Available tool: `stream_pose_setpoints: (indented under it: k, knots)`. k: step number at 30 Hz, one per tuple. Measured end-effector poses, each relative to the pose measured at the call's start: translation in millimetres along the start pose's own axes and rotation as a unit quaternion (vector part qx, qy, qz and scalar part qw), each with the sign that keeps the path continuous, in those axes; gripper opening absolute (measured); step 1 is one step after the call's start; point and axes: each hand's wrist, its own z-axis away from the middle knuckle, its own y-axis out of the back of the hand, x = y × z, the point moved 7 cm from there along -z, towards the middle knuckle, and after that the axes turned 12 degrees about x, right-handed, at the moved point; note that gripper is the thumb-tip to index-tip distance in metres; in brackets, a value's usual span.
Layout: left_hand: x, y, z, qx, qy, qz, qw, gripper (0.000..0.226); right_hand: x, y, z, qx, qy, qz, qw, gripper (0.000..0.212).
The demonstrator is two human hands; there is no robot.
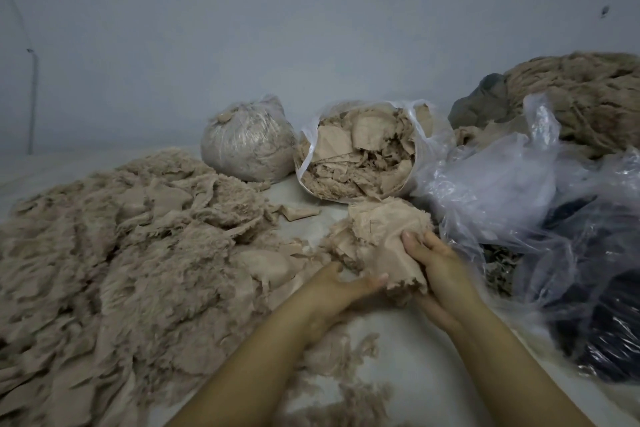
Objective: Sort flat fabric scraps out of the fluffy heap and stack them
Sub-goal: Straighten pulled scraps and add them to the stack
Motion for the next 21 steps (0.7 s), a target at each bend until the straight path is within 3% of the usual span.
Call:
stream_pose_setpoints:
  k: [1, 3, 7, 10, 15, 18, 20, 21]
  knots:
    - [-5.6, -8.4, -1.6, -0.028, 0.040, 0.069, 0.996, 0.089, 0.5, -0.3, 0.7, -0.006, -0.011, -0.019, 1.000, 0.019]
    - [-6.7, -17.5, -7.4, -0.046, 0.074, 0.213, 0.973, 0.052, -0.6, 1.1, 0.0, -0.013, -0.020, -0.052, 0.998, 0.027]
    - [-3.4, 4.1, -21.5, 0.069, 0.031, 0.339, 0.938, 0.011, -5.6, 13.4, -8.5, 0.026, 0.047, -0.014, 0.998, 0.020]
    - [0.9, 14.1, -22.9, 0.088, -0.012, 0.309, 0.947, 0.011, -4.2, 25.6, -18.2, 0.084, 0.088, 0.059, 0.991, 0.019]
    - [6.0, 21.8, -25.7, 0.144, -0.111, 0.156, 0.971, 0.015, -7.1, 32.9, -20.6, 0.140, 0.156, 0.171, 0.963, 0.019]
    - [7.7, 20.3, -28.0, 0.179, -0.150, 0.054, 0.971, 0.017, -16.6, 40.8, -17.3, 0.199, 0.220, 0.319, 0.900, 0.021]
    - [9.8, 16.9, -31.6, 0.193, -0.160, -0.005, 0.968, 0.020, -22.0, 39.8, -11.0, 0.232, 0.253, 0.487, 0.803, 0.005]
    - [14.3, 16.3, -34.0, 0.204, -0.176, -0.042, 0.962, 0.022, -23.5, 37.8, -8.8, 0.243, 0.278, 0.537, 0.758, 0.020]
